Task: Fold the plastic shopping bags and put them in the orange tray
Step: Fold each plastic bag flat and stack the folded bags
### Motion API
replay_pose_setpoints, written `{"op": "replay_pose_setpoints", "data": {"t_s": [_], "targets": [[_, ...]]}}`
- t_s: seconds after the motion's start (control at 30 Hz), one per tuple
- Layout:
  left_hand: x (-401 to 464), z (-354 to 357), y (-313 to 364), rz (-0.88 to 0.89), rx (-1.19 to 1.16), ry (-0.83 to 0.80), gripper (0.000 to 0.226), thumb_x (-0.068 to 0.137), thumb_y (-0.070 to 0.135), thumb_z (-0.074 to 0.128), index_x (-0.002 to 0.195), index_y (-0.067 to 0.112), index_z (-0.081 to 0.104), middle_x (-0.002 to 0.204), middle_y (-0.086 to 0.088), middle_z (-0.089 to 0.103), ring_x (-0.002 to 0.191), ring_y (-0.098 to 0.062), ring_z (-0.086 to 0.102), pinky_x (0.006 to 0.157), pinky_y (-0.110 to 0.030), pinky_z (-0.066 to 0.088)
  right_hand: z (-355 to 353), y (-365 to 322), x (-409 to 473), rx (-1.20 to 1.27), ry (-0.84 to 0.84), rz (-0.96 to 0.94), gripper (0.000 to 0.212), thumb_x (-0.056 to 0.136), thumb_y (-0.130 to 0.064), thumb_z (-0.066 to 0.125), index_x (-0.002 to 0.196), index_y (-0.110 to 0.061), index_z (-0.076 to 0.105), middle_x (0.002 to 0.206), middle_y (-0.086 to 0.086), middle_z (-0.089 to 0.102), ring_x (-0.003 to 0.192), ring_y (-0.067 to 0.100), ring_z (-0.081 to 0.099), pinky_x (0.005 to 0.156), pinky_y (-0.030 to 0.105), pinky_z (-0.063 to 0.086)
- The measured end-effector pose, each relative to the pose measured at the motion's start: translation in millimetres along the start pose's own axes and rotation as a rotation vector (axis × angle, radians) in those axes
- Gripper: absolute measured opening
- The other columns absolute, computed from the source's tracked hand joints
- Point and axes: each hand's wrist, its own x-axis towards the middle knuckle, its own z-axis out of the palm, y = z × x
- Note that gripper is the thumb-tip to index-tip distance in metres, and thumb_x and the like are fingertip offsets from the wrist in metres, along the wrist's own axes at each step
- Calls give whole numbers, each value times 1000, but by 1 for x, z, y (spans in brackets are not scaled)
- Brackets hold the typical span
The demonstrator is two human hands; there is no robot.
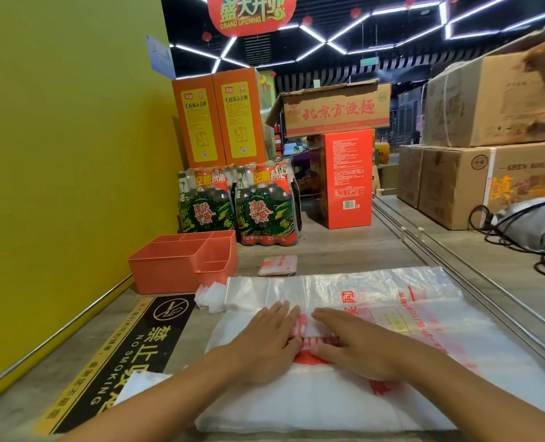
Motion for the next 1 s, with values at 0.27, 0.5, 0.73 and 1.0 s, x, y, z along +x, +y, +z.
{"op": "replay_pose_setpoints", "data": {"t_s": [0.27, 0.5, 0.73, 1.0], "targets": [[0, -5, -5, -56, -41, -47, 69, 105, 53, 25, 159, 30, -10, 165, -1, -24, 150, -17, -27, 124, -38, -12, 8, 4, 6, -79, -93, -43, 67, 100, -66, 30, 160, -36, 19, 166, -20, 8, 153, 2, -1, 125, 32, 2], [-4, -6, -13, -193, -573, 224, 62, 103, 37, 50, 158, 24, 23, 164, -3, 25, 149, -19, 27, 122, -34, 24, 6, 2, 4, -84, -120, -19, 66, 102, -63, 29, 161, -36, 12, 167, -17, 6, 153, 4, -3, 125, 32, 0], [7, -9, -3, -359, -1473, 462, 44, 95, 9, 66, 136, 14, 52, 126, -7, 67, 102, -23, 71, 74, -29, 60, 5, 1, 2, -58, -127, -21, 68, 102, -63, 30, 160, -38, 8, 167, -16, 4, 153, 6, -2, 122, 28, 0], [7, -13, 18, -269, -1005, 694, 54, 96, -10, 39, 134, 26, 54, 110, 5, 66, 93, -4, 64, 62, -12, 51, 3, 6, 2, -55, -95, -16, 71, 100, -66, 33, 161, -34, 15, 168, -15, 5, 153, 4, -2, 126, 32, 3]]}}
